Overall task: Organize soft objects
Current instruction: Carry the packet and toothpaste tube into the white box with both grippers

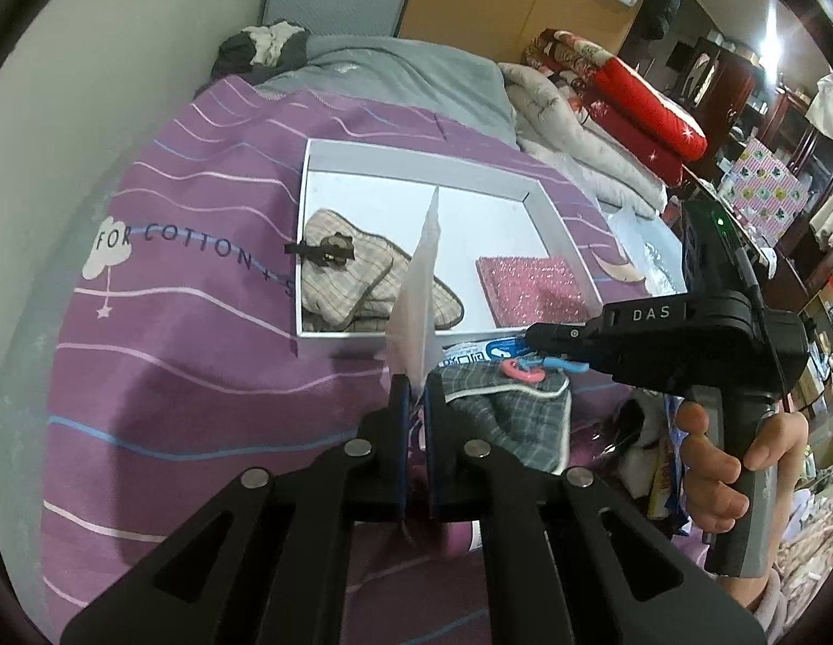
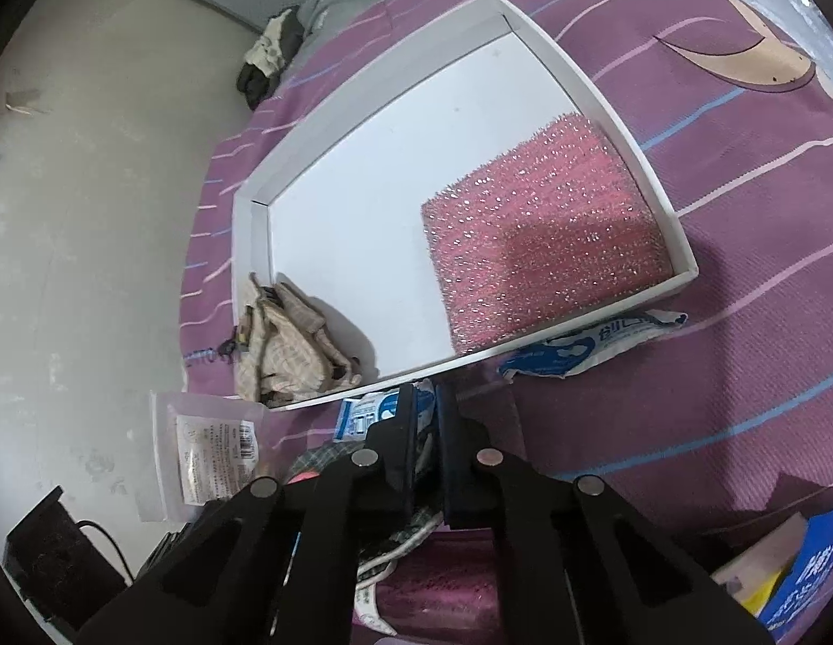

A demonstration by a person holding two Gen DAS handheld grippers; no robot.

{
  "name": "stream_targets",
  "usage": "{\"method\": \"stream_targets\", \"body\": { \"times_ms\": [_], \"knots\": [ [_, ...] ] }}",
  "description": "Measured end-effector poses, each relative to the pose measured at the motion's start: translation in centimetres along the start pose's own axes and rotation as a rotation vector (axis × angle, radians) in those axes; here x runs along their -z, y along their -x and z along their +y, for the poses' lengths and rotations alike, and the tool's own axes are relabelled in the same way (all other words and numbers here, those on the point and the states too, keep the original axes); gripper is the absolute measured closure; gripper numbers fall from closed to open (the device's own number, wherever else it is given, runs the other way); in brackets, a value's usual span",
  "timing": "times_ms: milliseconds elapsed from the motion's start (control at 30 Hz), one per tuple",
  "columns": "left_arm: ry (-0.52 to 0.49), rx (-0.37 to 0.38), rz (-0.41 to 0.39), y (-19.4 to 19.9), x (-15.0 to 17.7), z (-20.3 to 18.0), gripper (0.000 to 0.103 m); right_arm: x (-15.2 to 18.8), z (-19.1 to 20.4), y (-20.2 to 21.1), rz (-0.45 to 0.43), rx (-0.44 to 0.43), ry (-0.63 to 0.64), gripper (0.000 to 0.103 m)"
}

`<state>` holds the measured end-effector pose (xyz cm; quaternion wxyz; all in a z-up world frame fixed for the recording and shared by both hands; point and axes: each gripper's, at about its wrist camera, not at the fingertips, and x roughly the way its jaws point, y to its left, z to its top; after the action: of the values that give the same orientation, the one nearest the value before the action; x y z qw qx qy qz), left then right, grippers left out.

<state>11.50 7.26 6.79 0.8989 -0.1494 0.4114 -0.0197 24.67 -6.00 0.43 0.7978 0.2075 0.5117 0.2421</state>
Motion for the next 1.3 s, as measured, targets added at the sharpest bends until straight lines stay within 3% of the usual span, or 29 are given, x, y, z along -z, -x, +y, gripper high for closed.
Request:
{"method": "stream_targets", "body": {
  "times_ms": [433,733,1033,1167,1300],
  "knots": [
    [0.006,0.022,-0.024,0.4,-1.6,-0.4,0.097,0.3,0.4,3.4,-0.068,-0.057,-0.011,0.099],
    [-0.073,0.006,-0.009,-1.0,-4.9,-2.8,0.097,-1.4,-0.7,6.2,-0.157,-0.058,-0.020,0.099],
    [-0.057,0.139,0.063,-4.4,-7.3,-4.4,0.097,-3.1,-3.3,7.4,-0.231,-0.144,-0.085,0.099],
    [-0.009,0.228,0.153,-7.2,-7.3,-4.1,0.097,-3.3,-4.1,8.0,-0.282,-0.177,-0.120,0.099],
    [0.042,0.226,0.237,-10.0,-7.3,-3.2,0.097,-3.3,-4.5,8.3,-0.305,-0.190,-0.130,0.099]
  ]
}}
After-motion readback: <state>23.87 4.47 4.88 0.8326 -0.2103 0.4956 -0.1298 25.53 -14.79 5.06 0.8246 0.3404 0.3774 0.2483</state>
